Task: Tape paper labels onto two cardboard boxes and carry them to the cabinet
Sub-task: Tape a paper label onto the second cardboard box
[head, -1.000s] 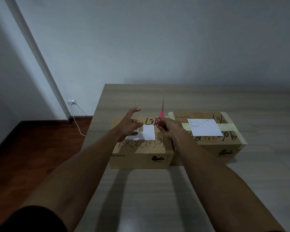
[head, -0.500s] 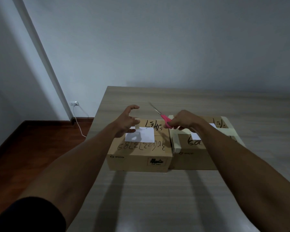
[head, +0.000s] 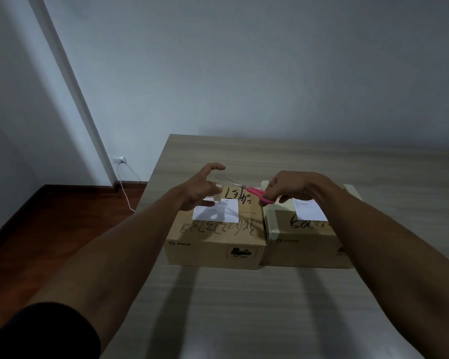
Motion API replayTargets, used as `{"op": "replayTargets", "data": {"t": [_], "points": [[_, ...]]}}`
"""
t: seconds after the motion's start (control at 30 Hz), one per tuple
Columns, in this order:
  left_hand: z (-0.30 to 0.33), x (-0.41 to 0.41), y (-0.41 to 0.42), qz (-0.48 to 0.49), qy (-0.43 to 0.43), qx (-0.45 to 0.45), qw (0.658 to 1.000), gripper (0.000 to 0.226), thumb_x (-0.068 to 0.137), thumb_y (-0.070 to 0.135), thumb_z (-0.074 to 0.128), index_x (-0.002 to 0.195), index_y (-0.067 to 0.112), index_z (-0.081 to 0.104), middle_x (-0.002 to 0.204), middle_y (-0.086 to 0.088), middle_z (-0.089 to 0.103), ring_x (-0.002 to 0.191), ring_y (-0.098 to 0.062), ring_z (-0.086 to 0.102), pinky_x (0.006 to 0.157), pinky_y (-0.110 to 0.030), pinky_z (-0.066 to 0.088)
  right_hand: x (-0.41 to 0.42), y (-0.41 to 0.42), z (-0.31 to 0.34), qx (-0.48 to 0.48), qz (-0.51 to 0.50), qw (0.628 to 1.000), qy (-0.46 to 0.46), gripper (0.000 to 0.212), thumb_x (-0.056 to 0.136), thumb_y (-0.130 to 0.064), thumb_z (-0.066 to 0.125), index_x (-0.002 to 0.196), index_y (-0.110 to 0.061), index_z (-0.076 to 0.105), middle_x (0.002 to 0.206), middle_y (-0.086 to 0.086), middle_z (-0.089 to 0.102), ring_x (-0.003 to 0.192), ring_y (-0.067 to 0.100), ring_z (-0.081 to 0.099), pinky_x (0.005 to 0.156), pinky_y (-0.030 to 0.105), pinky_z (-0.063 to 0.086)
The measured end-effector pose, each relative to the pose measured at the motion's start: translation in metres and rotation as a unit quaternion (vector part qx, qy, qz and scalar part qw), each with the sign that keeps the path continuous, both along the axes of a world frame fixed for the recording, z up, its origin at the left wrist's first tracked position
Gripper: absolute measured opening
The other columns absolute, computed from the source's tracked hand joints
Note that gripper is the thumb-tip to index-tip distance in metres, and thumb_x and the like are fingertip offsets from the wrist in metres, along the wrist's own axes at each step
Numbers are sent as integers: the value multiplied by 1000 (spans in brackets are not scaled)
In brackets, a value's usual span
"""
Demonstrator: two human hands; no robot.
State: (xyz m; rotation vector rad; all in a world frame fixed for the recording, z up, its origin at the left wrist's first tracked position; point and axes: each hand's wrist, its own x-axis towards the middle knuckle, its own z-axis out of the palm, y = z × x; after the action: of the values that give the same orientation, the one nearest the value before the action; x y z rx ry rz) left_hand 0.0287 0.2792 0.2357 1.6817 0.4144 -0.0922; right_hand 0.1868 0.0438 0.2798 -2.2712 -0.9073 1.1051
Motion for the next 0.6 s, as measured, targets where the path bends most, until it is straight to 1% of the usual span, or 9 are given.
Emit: {"op": "replayTargets", "data": {"t": [0.1,0.23,0.3,0.37,0.43,0.47,0.5,0.53,0.6], "points": [[1,1,-4,-24,5,-2,1000,57,99,0,61,132,44,49,89,0,72,96,-20,61,91,-44,53,1,1,-1,-3,2,1000,-1,50,54,-48,86,93,-16,84,111,12,76,98,19,58,82,36,48],[2,5,-11,-47,10,-6,999,57,98,0,61,132,44,50,106,-10,65,100,-21,58,93,-44,51,5,-1,-4,-5,6,1000,-5,48,54,-49,86,91,-19,85,108,12,76,96,19,59,81,35,49],[1,6,-12,-51,11,-7,999,55,99,0,61,131,43,51,106,-11,64,101,-22,57,95,-45,51,5,-2,-5,-7,4,1000,-8,44,55,-49,85,88,-21,85,104,9,77,93,17,59,79,34,49],[-1,6,-13,-55,13,-4,998,55,98,-1,60,131,42,51,105,-11,62,100,-22,56,97,-45,51,4,-3,-6,-6,-1,1000,-17,35,58,-46,85,83,-22,85,96,6,78,89,16,60,75,32,49],[-3,6,-12,-56,11,3,998,57,98,-2,60,131,44,51,105,-12,59,99,-23,55,94,-44,52,4,-2,-7,-6,-1,1000,-25,13,69,-34,86,76,-23,84,87,3,79,83,15,60,70,29,50],[-4,5,-12,-56,11,6,998,59,98,-1,60,132,46,50,107,-13,58,99,-23,55,91,-43,53,3,-2,-9,-9,-4,999,-34,7,75,-28,85,74,-21,84,87,4,79,79,15,61,67,28,50],[-5,5,-13,-56,11,10,998,61,98,-1,60,133,48,49,108,-14,58,98,-23,55,89,-41,53,2,-1,-10,-15,-7,999,-45,7,78,-23,85,74,-18,84,89,8,79,77,16,62,66,27,50],[-7,6,-13,-54,9,18,998,64,97,-1,60,135,49,48,108,-15,58,97,-24,54,88,-40,53,0,0,-13,-24,-13,998,-55,9,80,-21,84,77,-12,83,92,11,79,75,17,64,65,28,52],[-13,6,-13,-42,3,54,998,69,97,-3,60,139,49,43,106,-15,57,93,-23,54,84,-40,52,-4,5,-20,-34,-48,996,-62,22,84,-19,83,87,2,78,96,17,78,75,21,70,67,31,59]]}}
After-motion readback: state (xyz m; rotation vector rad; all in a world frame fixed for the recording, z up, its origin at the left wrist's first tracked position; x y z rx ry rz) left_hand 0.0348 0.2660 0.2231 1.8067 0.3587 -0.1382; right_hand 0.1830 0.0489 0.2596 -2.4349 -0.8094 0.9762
